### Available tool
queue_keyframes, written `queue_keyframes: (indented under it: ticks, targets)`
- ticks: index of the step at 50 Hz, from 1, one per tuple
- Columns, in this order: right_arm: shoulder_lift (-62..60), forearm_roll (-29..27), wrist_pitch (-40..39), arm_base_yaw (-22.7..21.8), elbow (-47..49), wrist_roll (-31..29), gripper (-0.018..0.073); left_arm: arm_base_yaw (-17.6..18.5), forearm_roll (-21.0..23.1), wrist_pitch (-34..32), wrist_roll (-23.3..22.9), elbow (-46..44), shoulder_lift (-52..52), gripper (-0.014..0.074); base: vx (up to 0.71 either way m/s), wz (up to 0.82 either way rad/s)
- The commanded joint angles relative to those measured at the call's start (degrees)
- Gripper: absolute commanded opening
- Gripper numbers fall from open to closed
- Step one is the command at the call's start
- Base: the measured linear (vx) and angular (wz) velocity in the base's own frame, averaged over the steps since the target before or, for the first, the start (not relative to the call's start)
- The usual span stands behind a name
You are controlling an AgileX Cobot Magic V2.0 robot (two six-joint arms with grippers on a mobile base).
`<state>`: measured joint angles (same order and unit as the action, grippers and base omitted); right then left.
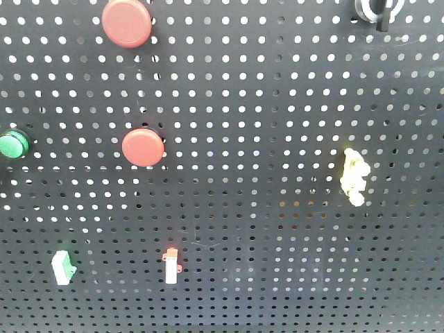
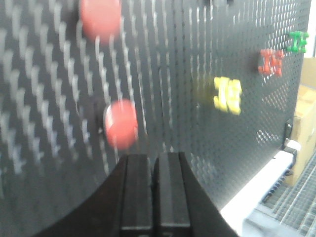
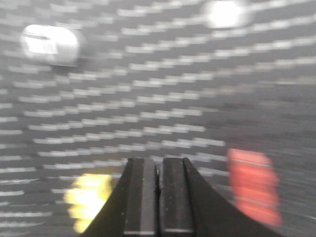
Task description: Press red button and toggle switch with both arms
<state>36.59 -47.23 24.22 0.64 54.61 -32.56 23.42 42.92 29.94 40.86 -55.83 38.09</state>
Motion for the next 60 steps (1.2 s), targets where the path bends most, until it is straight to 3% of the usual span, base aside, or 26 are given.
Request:
queue_keyframes:
  ticks: [1,5,9,23,36,46,60]
  targets:
    - [3.92,-18.38,2.67,-0.16,3.45,-17.31,-0.0003,-0.06,1.71,-7.69,-2.23,1.99,-3.32,0.0002,0.0,0.0]
    - [8.32,-31.67,9.06,-0.16,6.6,-27.59,-0.0003,-0.06,1.65,-8.73,-3.03,2.96,-4.49,0.0002,0.0,0.0]
    - [12.25,-38.0,10.67,-0.16,9.98,-30.96,-0.0003,-0.06,1.73,-8.73,-3.23,2.85,-4.48,0.0002,0.0,0.0]
    - [22.37,-38.54,16.07,-0.16,21.0,-26.33,-0.0003,-0.06,1.68,-8.82,-5.06,2.91,-4.3,0.0002,0.0,0.0]
    - [25.19,-38.86,17.29,0.04,23.14,-23.41,-0.0003,-0.06,1.74,-9.24,-6.01,2.91,-4.3,0.0002,0.0,0.0]
    - [26.98,-38.6,11.71,7.97,23.14,-25.58,-0.0003,-0.06,1.74,-10.1,-6.41,2.91,-4.3,0.0002,0.0,0.0]
    - [28.12,-37.85,6.77,7.7,23.14,-25.74,-0.0003,-0.06,1.69,-8.82,-7.45,2.91,-4.3,0.0002,0.0,0.0]
